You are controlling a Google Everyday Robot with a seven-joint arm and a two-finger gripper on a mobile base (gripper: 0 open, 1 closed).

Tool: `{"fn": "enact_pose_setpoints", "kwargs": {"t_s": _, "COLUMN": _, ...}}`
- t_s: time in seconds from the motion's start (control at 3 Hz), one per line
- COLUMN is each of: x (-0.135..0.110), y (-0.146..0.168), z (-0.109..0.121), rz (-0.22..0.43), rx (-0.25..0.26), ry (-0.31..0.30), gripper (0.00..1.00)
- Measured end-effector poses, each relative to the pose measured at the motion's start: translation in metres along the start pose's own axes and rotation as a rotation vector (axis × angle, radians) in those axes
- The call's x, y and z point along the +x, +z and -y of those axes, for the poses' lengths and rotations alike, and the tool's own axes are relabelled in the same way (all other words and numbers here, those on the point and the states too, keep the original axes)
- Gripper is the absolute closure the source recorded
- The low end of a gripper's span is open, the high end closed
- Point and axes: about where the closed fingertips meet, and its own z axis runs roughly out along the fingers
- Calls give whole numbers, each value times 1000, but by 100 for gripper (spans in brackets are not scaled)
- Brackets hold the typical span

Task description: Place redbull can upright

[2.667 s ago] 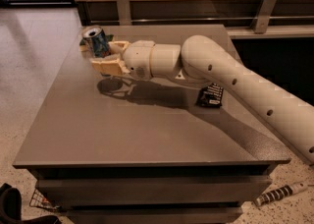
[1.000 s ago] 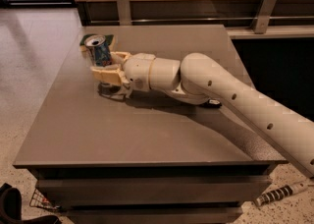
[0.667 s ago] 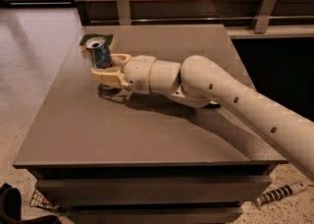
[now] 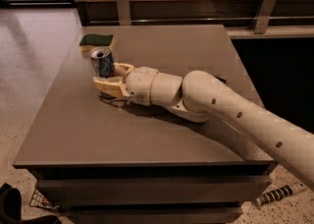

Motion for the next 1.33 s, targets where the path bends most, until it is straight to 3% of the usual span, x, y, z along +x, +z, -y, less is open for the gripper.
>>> {"fn": "enact_pose_setpoints", "kwargs": {"t_s": 0.33, "x": 9, "y": -6, "z": -3, "rz": 8, "rx": 18, "ry": 18, "gripper": 100}}
{"fn": "enact_pose_setpoints", "kwargs": {"t_s": 0.67, "x": 6, "y": -6, "z": -2, "rz": 8, "rx": 18, "ry": 18, "gripper": 82}}
{"fn": "enact_pose_setpoints", "kwargs": {"t_s": 1.33, "x": 5, "y": -6, "z": -3, "rz": 9, "rx": 18, "ry": 18, "gripper": 35}}
